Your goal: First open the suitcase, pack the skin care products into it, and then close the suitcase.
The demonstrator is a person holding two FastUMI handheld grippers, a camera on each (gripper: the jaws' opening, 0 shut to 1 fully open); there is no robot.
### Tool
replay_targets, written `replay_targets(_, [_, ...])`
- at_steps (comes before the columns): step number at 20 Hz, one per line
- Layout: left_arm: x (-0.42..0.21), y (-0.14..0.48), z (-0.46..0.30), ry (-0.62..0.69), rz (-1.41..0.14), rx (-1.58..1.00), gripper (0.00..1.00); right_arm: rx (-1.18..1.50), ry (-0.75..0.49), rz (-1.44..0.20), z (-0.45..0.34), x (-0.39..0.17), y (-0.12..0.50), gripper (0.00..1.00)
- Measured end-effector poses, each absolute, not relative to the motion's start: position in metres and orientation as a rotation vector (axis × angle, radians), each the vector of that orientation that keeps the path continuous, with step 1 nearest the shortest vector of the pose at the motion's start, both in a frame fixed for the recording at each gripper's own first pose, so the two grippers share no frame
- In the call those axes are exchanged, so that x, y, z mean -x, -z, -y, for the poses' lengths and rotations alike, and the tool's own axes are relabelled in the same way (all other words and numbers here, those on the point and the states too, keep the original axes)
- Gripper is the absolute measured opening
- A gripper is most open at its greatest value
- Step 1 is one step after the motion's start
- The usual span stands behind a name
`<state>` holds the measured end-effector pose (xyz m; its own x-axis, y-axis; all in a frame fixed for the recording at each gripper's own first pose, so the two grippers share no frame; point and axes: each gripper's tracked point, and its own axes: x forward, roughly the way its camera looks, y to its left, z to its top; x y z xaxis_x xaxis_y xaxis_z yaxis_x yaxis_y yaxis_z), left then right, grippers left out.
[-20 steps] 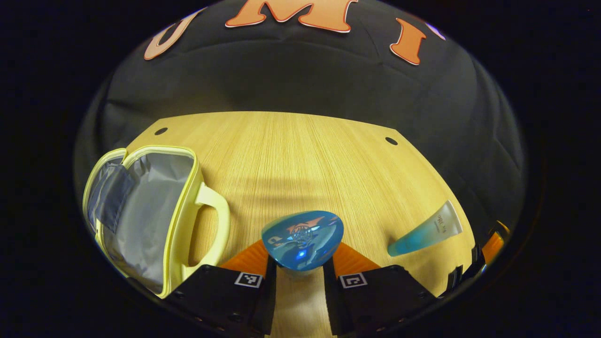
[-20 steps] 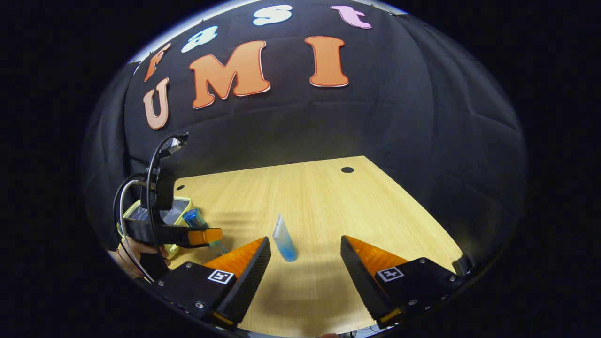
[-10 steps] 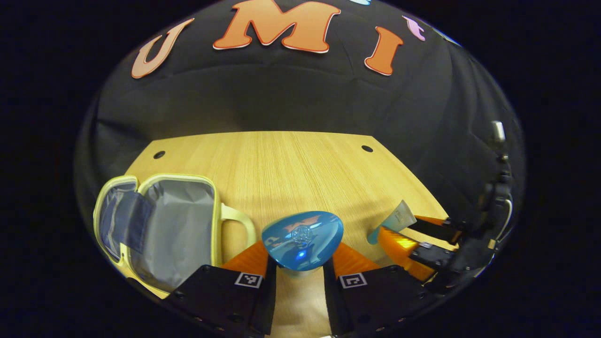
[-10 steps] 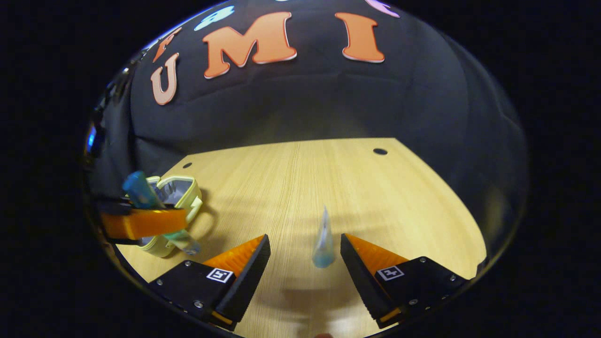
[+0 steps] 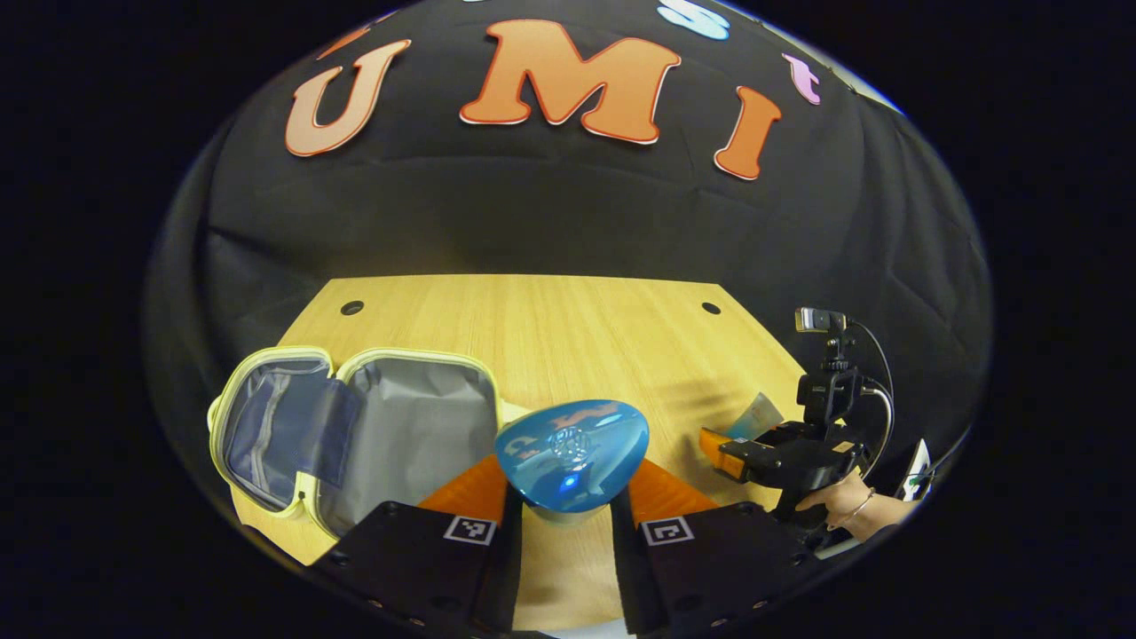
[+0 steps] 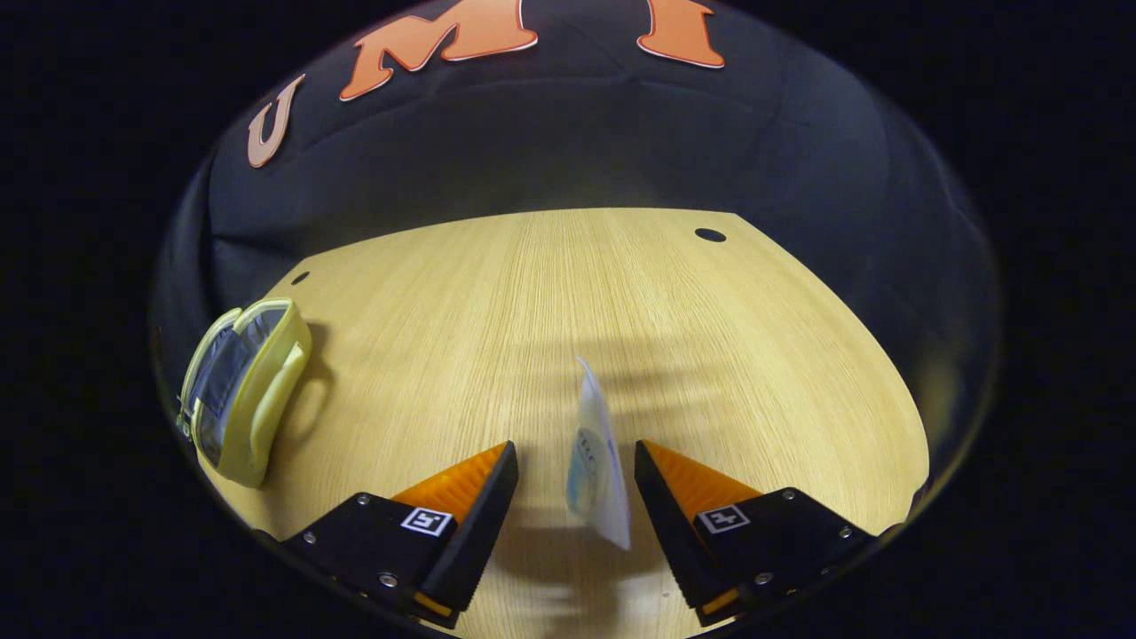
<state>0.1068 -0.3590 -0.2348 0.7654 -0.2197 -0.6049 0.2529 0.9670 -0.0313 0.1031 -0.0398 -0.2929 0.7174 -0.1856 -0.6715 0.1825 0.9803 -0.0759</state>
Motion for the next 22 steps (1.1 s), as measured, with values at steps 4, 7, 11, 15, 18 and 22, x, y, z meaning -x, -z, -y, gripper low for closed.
replay_targets(4, [-0.101,0.247,0.341,0.221,-0.691,-0.018,0.45,0.009,0.221,-0.749,0.043,-0.104,0.303,0.57])
replay_targets(7, [-0.1,0.251,0.331,0.214,-0.713,-0.029,0.45,-0.061,0.221,-0.759,0.04,-0.1,0.299,0.41])
replay_targets(11, [-0.102,0.233,0.32,0.224,-0.704,-0.029,0.45,-0.132,0.187,-0.72,0.026,-0.099,0.271,0.38])
replay_targets(15, [-0.104,0.201,0.304,0.254,-0.692,-0.062,0.44,-0.207,0.081,-0.705,-0.01,-0.092,0.238,0.38])
replay_targets(18, [-0.107,0.19,0.279,0.264,-0.738,-0.053,0.45,-0.205,0.003,-0.726,-0.038,-0.082,0.227,0.37])
replay_targets(22, [-0.106,0.192,0.231,0.223,-0.828,-0.155,0.45,-0.214,-0.067,-0.749,-0.062,-0.068,0.215,0.38])
